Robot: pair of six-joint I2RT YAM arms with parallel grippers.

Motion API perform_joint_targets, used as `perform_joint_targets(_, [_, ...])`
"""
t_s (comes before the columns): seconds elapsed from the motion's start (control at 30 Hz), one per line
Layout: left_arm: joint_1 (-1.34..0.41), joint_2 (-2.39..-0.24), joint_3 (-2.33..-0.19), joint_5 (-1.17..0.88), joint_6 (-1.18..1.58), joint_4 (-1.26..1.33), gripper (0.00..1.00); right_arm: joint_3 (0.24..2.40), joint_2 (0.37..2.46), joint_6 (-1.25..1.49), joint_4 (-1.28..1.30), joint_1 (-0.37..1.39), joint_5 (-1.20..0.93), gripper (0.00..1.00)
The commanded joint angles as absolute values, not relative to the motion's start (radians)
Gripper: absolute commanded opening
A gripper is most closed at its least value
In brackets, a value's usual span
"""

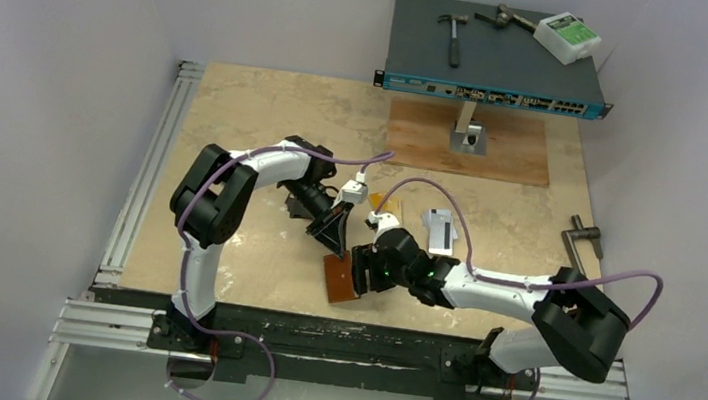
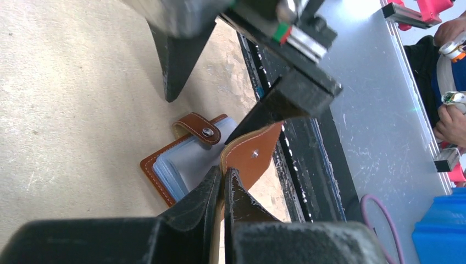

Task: Put the credit cards into the card holder
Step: Close the card holder at the center of the board.

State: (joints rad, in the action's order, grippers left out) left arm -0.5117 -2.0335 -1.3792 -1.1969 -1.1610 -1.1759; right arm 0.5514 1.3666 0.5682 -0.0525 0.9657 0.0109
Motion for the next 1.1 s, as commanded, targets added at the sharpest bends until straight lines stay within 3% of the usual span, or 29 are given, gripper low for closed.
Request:
perform_joint_targets(0.0, [-0.509, -2.0, -1.373, -1.244, -1.11, -1.082, 0.0, 0.608, 1.424, 0.575, -0.111, 1.032, 0.125, 0.64])
perform_joint_targets(0.2, [-0.509, -2.007, -1.38, -1.242, -1.106, -1.089, 0.0, 0.621, 1.451, 0.591, -0.117, 1.096, 0.299, 0.62])
perform_joint_targets(0.43, [-0.509, -2.018, -1.392, -1.246, -1.13, -1.127, 0.0, 0.621, 1.443, 0.625, -0.107, 1.164, 0.501, 0.51])
perform_joint_targets(0.7, [-0.509, -2.031, -1.408, -1.244, -1.152, -1.161, 0.0, 0.58, 1.39, 0.681, -0.135, 1.169, 0.561, 0.27])
perform_joint_targets(0.9, [-0.511, -2.035, -1.411, -1.237, -1.164, -1.175, 0.0, 0.568, 1.377, 0.702, -0.123, 1.169, 0.577, 0.18])
perform_joint_targets(1.07, [-0.52, -2.023, -1.397, -1.177, -1.058, -1.086, 0.0, 0.551, 1.362, 0.74, -0.102, 1.169, 0.563, 0.02])
